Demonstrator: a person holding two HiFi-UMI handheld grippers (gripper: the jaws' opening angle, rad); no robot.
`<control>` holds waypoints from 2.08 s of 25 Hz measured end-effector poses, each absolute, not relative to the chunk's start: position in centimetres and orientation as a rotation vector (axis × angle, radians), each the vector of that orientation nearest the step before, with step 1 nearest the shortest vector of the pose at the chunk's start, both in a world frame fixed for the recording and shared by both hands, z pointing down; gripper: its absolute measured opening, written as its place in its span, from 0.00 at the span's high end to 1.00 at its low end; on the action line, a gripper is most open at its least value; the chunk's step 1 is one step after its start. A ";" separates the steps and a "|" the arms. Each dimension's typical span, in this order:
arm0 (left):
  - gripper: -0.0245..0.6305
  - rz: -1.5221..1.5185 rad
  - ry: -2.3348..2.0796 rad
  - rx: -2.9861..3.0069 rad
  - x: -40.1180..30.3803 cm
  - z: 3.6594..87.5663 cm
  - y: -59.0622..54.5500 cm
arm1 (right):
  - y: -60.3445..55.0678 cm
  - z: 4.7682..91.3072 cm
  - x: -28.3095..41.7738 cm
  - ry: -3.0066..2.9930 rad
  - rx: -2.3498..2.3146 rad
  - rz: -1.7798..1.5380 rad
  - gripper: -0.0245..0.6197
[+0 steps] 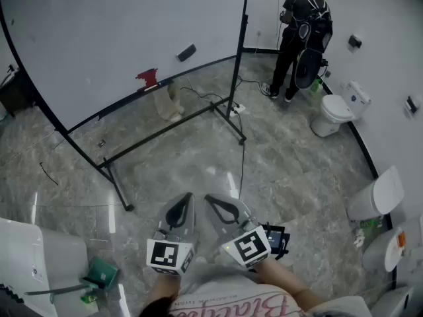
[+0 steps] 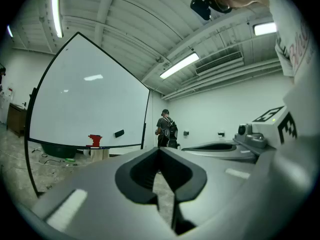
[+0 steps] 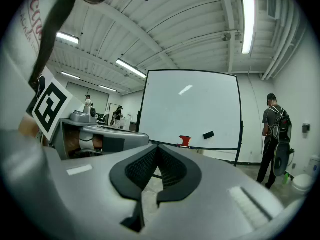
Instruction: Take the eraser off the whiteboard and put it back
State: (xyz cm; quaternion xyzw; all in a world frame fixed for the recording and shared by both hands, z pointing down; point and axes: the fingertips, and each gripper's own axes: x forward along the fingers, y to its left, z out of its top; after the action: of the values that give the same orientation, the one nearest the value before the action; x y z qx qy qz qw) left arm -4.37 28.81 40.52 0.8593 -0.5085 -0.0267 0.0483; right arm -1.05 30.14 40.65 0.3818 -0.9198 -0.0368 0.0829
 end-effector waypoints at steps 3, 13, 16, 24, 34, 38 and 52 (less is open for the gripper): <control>0.96 -0.078 -1.558 2.622 -3.5 40.4 28.4 | 29.7 40.4 0.1 -2.749 1.149 -0.105 0.96; 0.96 -0.065 -1.602 2.615 -0.5 40.4 27.4 | 28.6 40.3 3.4 -2.784 1.131 -0.112 0.96; 0.96 -0.058 -1.624 2.604 0.4 40.5 26.9 | 28.1 40.4 4.4 -2.808 1.107 -0.097 0.96; 0.96 -0.053 -1.717 2.544 1.8 40.8 25.8 | 26.5 40.7 6.5 -2.842 1.015 -0.070 0.96; 0.96 -0.038 -1.756 2.512 1.7 40.9 22.0 | 23.0 41.6 7.0 -2.846 0.976 -0.009 0.96; 0.96 -0.039 -1.751 2.506 1.1 41.2 19.3 | 20.4 42.2 6.5 -2.829 0.976 0.004 0.96; 0.96 -0.053 -1.672 2.576 -3.1 40.3 3.8 | 5.6 41.5 2.1 -2.797 1.080 -0.003 0.96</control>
State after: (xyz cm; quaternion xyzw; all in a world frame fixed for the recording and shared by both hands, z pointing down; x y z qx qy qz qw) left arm -3.08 3.83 40.28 0.8381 -0.5441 -0.0172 0.0348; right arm 2.08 5.61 41.49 0.3592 -0.9305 -0.0011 0.0714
